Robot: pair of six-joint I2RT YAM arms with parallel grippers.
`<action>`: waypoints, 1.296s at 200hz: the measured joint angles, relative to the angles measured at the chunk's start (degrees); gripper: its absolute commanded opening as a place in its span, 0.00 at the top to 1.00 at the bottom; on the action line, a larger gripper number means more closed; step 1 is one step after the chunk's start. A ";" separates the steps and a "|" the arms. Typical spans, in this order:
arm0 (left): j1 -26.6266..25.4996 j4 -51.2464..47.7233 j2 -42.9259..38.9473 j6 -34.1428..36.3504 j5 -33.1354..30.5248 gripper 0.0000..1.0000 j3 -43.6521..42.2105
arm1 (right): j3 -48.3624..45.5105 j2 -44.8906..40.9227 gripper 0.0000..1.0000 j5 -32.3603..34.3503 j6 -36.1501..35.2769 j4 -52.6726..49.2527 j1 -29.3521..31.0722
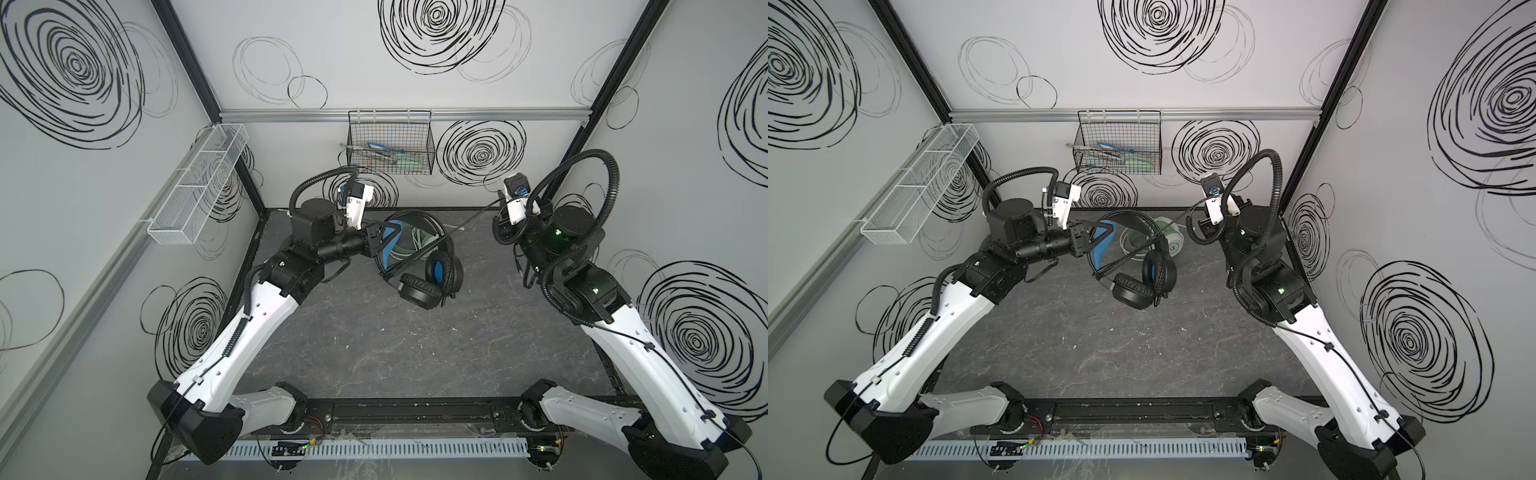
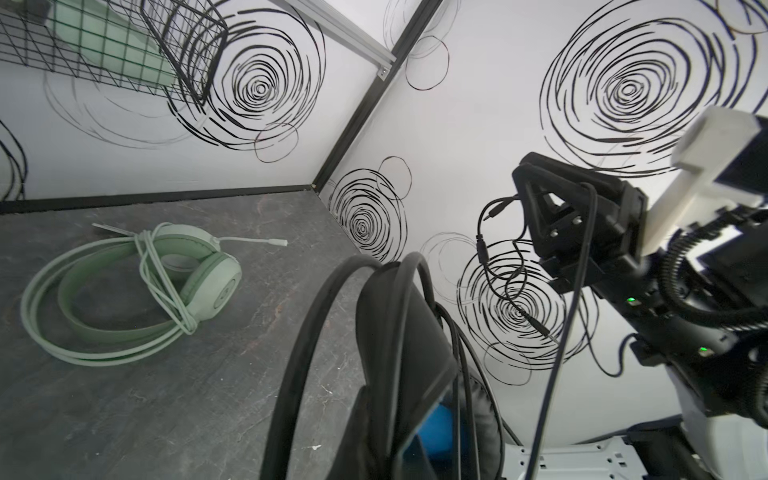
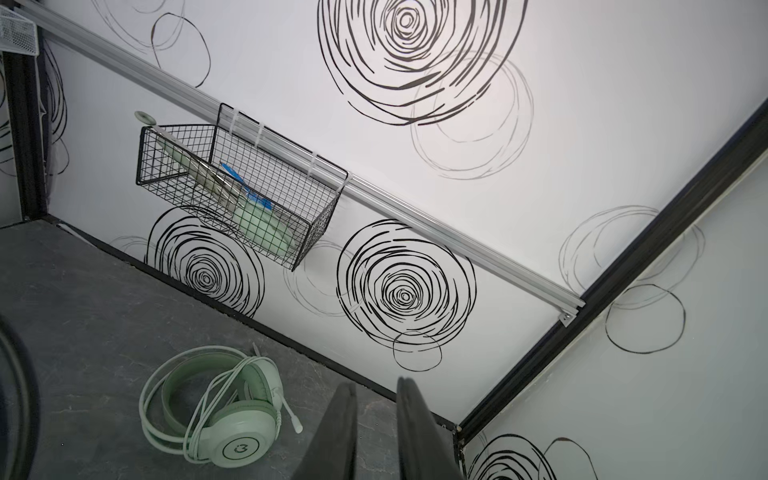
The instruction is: Wrap the headphones
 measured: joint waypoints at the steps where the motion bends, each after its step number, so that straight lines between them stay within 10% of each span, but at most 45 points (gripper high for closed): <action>1: 0.02 0.17 -0.07 -0.26 0.22 1.00 -0.11 | -0.04 0.02 0.78 0.00 0.20 0.02 -0.11; 119: 0.52 25.51 -3.39 -21.09 12.20 1.00 -5.88 | -10.29 -1.77 0.75 -10.84 21.18 5.05 -10.93; 259: -10.93 41.77 1.75 -30.62 5.33 1.00 1.27 | -20.68 -4.48 0.73 -31.91 35.74 23.37 -9.57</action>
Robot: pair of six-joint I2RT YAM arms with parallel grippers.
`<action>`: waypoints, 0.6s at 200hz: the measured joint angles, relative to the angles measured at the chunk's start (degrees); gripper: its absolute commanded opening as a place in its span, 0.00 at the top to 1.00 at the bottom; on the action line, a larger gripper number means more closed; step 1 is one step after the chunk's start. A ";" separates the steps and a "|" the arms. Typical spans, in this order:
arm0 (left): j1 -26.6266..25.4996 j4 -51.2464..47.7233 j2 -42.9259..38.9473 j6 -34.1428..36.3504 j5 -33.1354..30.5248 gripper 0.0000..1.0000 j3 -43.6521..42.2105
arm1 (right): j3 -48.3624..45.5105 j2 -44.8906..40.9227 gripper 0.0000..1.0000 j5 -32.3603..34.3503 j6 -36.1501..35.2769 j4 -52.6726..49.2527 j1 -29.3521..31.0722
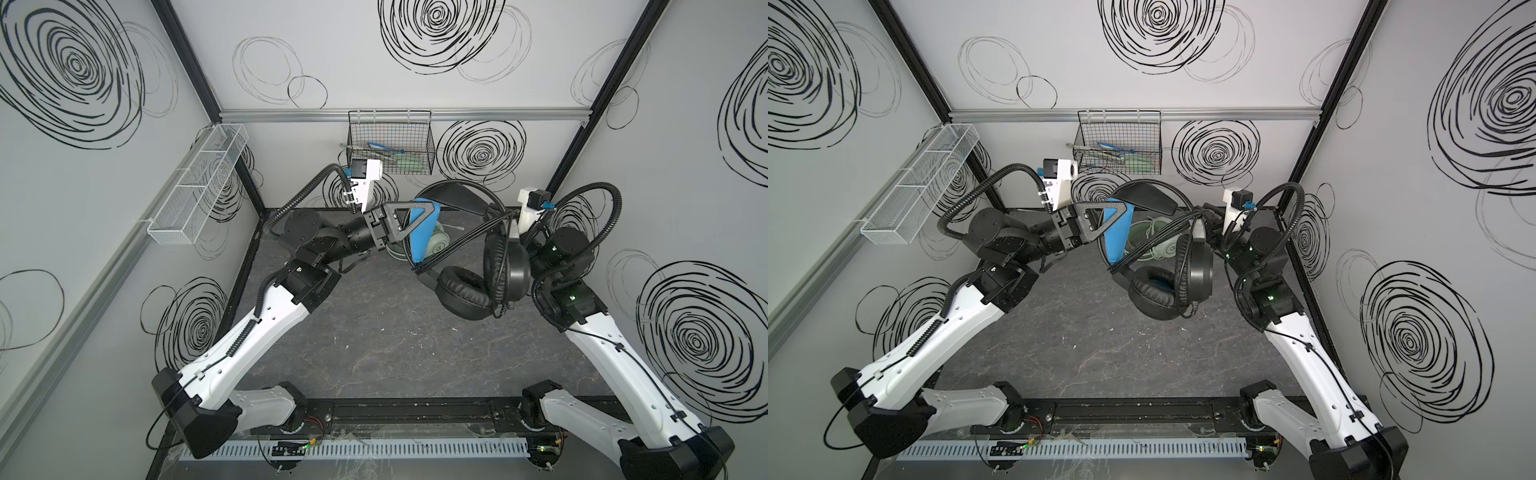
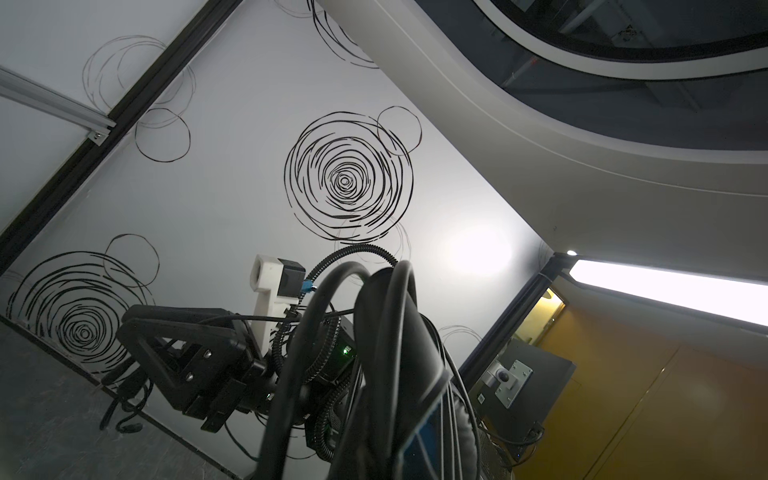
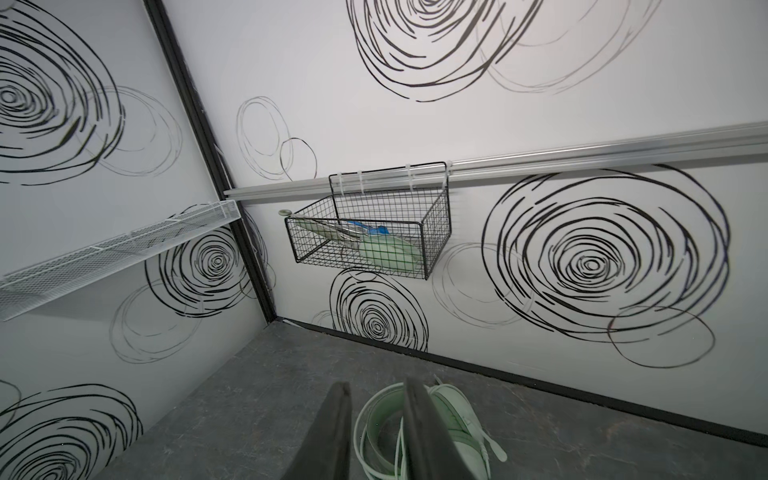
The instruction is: Wrap the headphones
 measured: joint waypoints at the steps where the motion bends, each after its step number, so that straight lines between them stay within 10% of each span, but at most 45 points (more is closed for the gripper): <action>1: -0.04 0.07 0.02 0.00 -0.04 1.00 0.00 | -0.04 0.00 0.73 -0.02 0.02 0.22 0.07; 120: -3.48 12.13 5.16 -5.14 -8.48 1.00 1.42 | -4.61 0.07 0.55 -8.90 9.01 13.14 2.91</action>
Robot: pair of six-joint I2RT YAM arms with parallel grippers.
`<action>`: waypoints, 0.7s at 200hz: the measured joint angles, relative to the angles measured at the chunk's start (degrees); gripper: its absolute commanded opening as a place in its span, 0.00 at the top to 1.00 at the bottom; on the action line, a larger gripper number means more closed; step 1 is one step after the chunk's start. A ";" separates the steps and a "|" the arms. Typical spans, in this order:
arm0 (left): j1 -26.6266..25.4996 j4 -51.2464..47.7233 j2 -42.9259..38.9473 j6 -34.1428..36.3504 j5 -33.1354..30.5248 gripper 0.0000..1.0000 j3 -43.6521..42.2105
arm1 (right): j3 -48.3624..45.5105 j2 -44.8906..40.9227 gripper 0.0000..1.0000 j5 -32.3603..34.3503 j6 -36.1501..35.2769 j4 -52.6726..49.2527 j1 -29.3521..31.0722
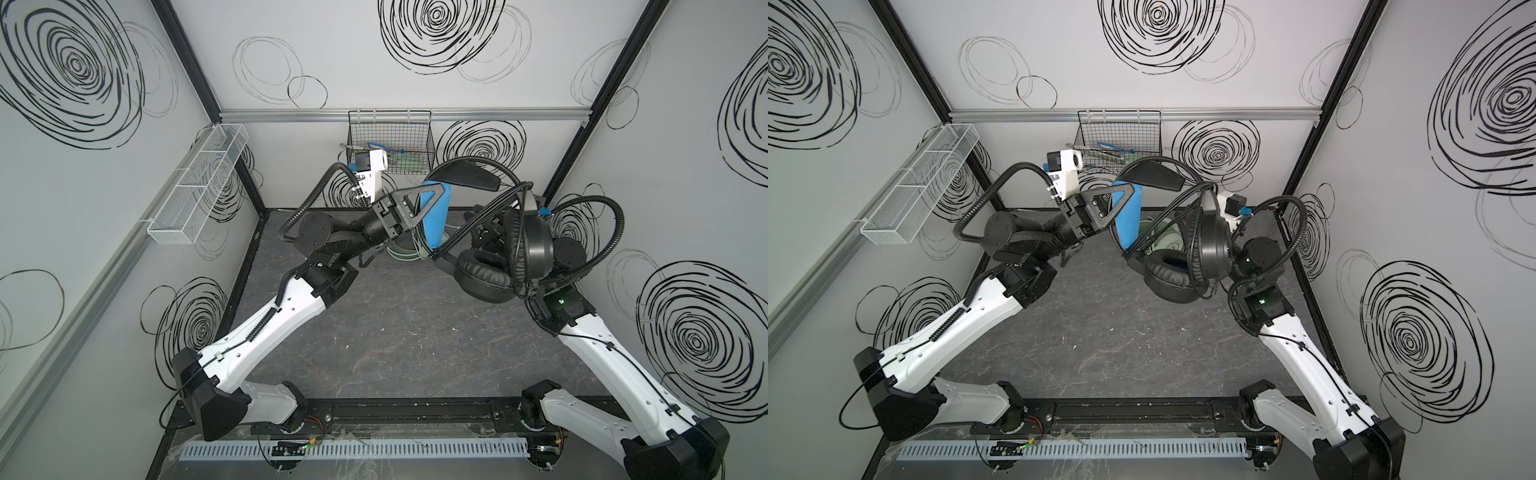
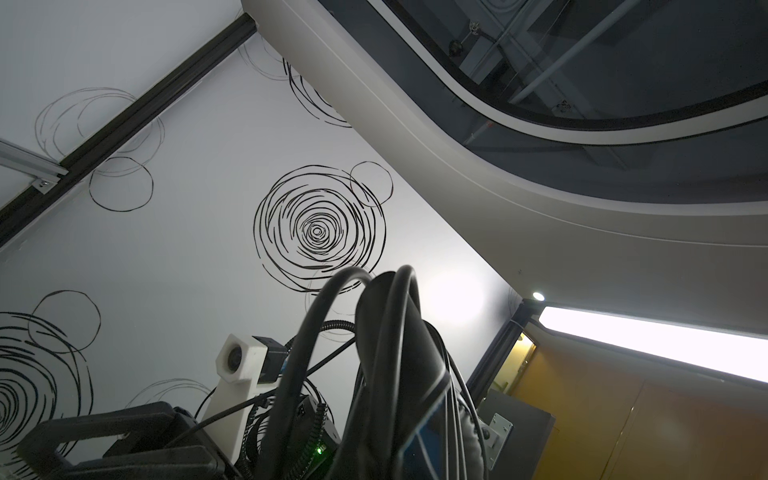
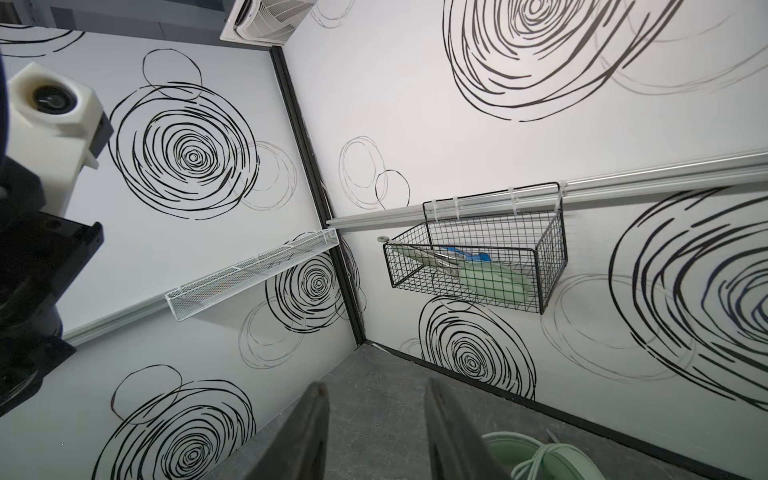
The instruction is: Wrap the headphones
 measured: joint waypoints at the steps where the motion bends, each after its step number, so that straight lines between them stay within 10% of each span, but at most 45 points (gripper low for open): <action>1: 0.00 0.02 0.02 -0.02 -0.04 1.00 0.02 | 0.00 0.00 0.55 -0.02 0.00 0.04 0.02; 140: 1.29 3.23 0.11 -2.43 -4.04 1.00 1.44 | -4.81 -3.34 0.54 -2.54 0.39 0.68 2.51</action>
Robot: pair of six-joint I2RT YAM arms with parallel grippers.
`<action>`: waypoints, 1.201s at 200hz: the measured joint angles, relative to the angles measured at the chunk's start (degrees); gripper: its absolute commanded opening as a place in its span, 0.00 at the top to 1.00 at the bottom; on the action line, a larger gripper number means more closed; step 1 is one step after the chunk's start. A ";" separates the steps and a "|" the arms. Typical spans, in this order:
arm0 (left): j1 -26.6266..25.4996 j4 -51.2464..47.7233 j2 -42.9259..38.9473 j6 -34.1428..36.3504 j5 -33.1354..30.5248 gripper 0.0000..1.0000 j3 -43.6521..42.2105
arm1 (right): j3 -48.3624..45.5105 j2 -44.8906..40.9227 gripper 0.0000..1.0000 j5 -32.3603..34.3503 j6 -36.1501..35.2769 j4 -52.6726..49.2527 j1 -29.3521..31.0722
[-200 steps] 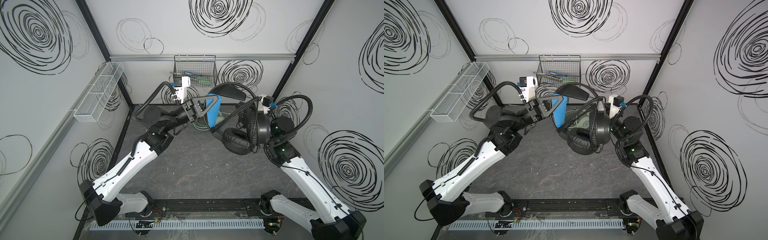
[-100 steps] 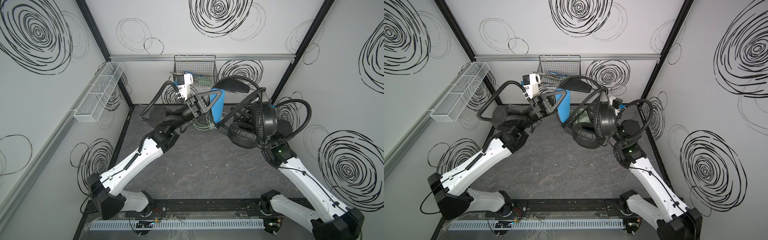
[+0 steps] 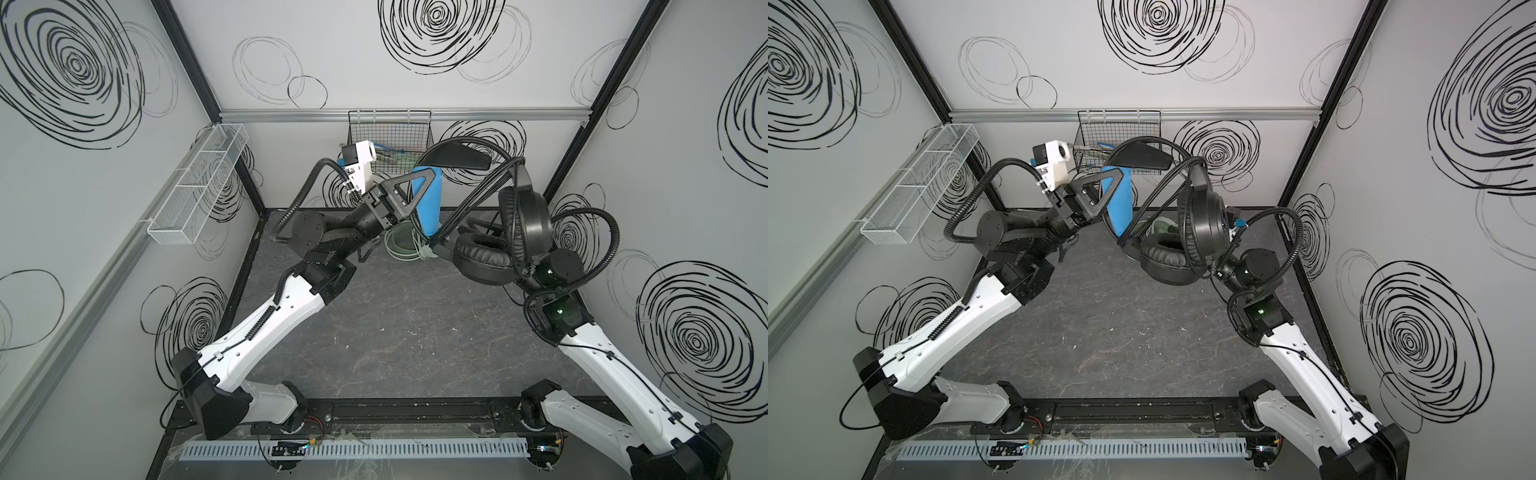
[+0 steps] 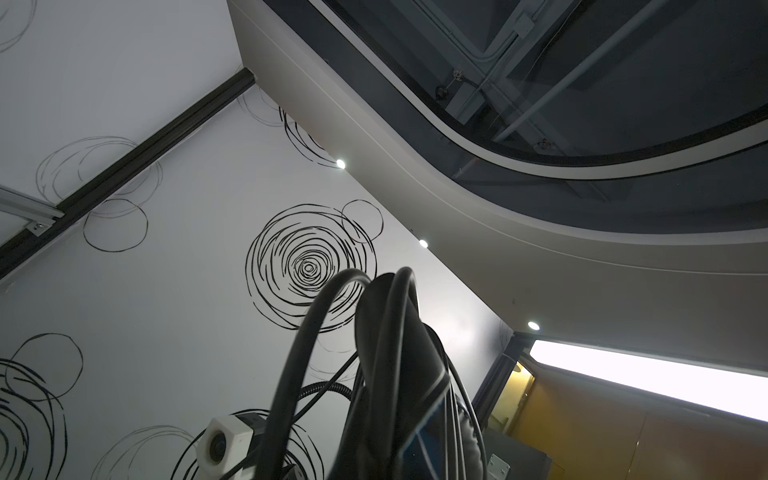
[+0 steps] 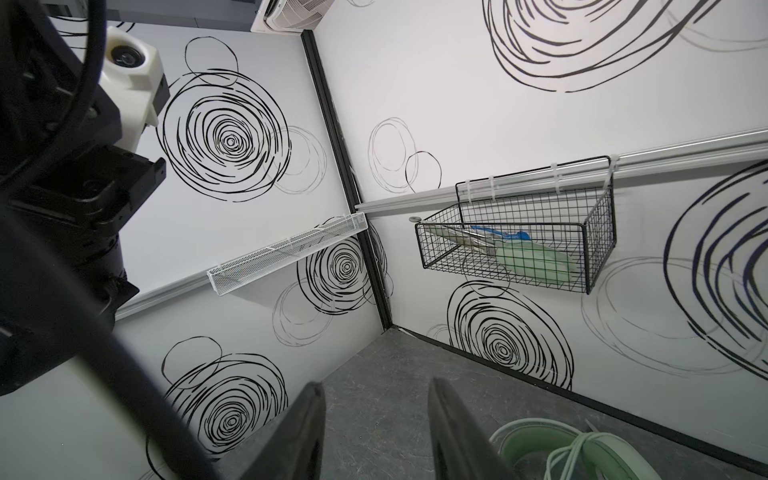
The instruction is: Wrap the headphones
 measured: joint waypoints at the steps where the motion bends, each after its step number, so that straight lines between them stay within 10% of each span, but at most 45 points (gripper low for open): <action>1: 0.02 0.02 0.00 0.00 -0.02 1.00 0.00 | -0.02 0.00 0.54 -0.02 0.00 0.00 0.02; 174: 0.72 0.50 -0.02 -0.81 -1.99 1.00 0.00 | -4.83 -3.78 0.40 -0.74 -2.40 -4.24 3.28; 240: 1.29 1.22 -0.04 -1.44 -3.28 1.00 -0.37 | -5.79 -6.43 0.65 0.04 -3.37 -5.55 3.78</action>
